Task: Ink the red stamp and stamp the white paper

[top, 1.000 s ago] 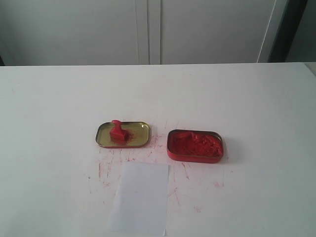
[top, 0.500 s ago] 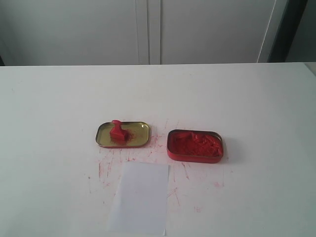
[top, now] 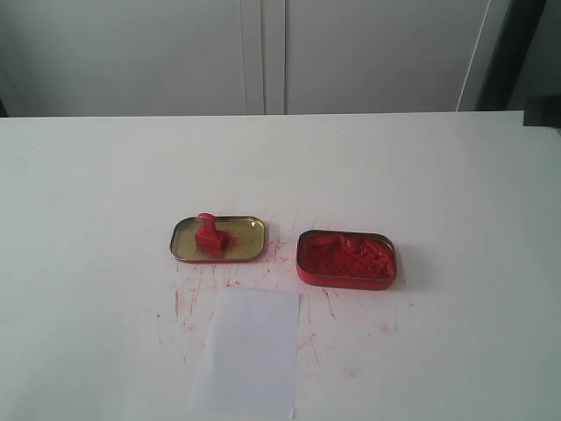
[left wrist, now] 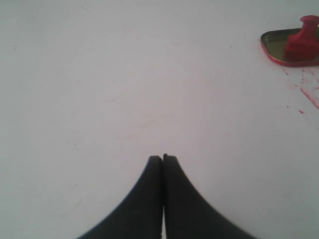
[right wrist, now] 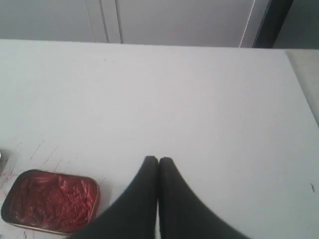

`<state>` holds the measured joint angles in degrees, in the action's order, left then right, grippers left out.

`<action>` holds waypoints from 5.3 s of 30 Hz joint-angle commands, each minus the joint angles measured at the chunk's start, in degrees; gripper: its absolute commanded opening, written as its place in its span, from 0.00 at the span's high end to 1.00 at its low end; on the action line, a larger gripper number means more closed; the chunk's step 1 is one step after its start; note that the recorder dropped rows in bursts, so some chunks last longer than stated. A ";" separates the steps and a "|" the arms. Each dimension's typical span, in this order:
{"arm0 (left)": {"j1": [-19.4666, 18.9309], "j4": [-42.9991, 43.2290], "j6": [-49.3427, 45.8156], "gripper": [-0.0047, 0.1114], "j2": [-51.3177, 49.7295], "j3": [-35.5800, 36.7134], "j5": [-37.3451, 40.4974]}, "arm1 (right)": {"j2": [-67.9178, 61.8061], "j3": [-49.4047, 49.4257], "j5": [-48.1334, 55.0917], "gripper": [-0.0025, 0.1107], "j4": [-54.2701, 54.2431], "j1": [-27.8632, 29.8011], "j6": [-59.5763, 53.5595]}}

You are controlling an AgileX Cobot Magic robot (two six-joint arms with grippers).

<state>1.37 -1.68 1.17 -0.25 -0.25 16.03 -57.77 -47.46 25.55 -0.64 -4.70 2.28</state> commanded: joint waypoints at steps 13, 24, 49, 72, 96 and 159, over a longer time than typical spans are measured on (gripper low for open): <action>-0.11 0.02 0.14 0.96 0.25 0.25 -0.16 | -21.79 -12.02 11.10 0.98 -8.79 0.05 -8.59; -0.11 0.02 0.14 0.96 0.25 0.25 -0.16 | -34.93 -24.76 18.29 0.98 -8.92 -5.72 -9.97; -0.11 0.02 0.14 0.96 0.25 0.25 -0.16 | -56.33 -54.14 33.25 0.98 -8.47 -20.96 -9.97; -0.11 0.02 0.14 0.96 0.25 0.25 -0.16 | -68.12 -72.44 40.72 0.98 -7.04 -29.99 -11.47; -0.11 0.02 0.14 0.96 0.25 0.25 -0.16 | -76.60 -74.73 29.66 0.65 -4.71 -36.41 -30.69; -0.11 0.02 0.14 0.96 0.25 0.25 -0.16 | -78.73 -74.61 29.65 0.98 -0.60 -36.41 -28.46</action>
<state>1.37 -1.68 1.17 -0.25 -0.25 16.03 -138.43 -121.97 55.12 -1.11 -41.15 -27.53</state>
